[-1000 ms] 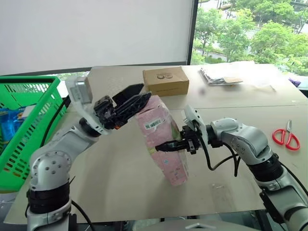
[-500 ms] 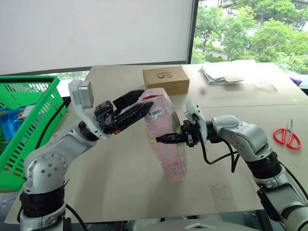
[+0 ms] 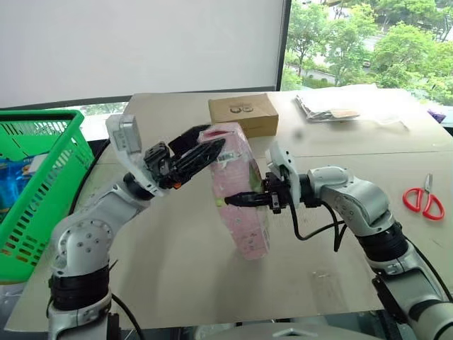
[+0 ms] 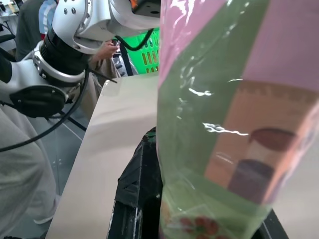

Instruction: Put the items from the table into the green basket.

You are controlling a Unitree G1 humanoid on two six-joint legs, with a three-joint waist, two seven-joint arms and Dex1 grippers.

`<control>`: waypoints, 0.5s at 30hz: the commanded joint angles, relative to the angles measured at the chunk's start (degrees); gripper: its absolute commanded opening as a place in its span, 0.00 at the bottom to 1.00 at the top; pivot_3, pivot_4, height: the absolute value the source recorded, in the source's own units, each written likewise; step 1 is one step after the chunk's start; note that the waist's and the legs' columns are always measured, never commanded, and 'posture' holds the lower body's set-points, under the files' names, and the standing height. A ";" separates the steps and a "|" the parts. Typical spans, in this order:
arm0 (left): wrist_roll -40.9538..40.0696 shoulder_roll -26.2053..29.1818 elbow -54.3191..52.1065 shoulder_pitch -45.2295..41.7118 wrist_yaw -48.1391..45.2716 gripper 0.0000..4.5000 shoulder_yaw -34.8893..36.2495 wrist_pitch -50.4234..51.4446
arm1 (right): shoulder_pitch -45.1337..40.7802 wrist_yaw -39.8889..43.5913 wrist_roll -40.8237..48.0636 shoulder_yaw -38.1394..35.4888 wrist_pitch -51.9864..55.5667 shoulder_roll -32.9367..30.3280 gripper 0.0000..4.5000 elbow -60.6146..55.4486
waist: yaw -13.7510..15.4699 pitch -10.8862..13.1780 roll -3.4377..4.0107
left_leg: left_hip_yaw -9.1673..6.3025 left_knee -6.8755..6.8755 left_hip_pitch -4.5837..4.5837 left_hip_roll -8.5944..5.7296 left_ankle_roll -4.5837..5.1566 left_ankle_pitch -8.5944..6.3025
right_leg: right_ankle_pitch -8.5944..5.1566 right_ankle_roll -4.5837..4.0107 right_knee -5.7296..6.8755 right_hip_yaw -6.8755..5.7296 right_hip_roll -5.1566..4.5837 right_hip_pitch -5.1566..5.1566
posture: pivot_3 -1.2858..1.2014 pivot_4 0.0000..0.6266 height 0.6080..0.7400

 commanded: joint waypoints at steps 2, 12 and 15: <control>-3.36 -1.21 -0.30 -1.10 0.78 1.00 1.74 -0.09 | -2.47 1.47 0.27 -1.35 -4.64 0.82 0.07 -1.49 | -0.01 -0.01 -0.02 | 0.01 0.00 -0.03 -0.01 0.00 0.00 | 0.01 0.01 0.00 0.01 0.00 -0.02 | 0.57 0.00 1.00; -3.36 0.86 -3.59 2.41 -3.20 1.00 -1.70 2.89 | -3.19 1.41 -0.84 -0.43 -5.58 1.61 0.07 -0.61 | -0.02 -0.01 -0.02 | -0.01 0.01 -0.02 -0.04 0.00 0.00 | 0.00 0.00 0.02 0.00 0.05 -0.02 | 0.56 0.00 1.00; -2.39 0.76 -2.80 2.05 -3.54 1.00 -2.44 2.86 | -3.58 1.22 -1.08 -0.19 -5.32 1.97 0.07 -0.37 | -0.01 -0.01 -0.02 | 0.01 0.02 -0.02 -0.05 0.00 0.00 | 0.00 0.00 0.02 0.01 0.08 -0.02 | 0.56 0.00 1.00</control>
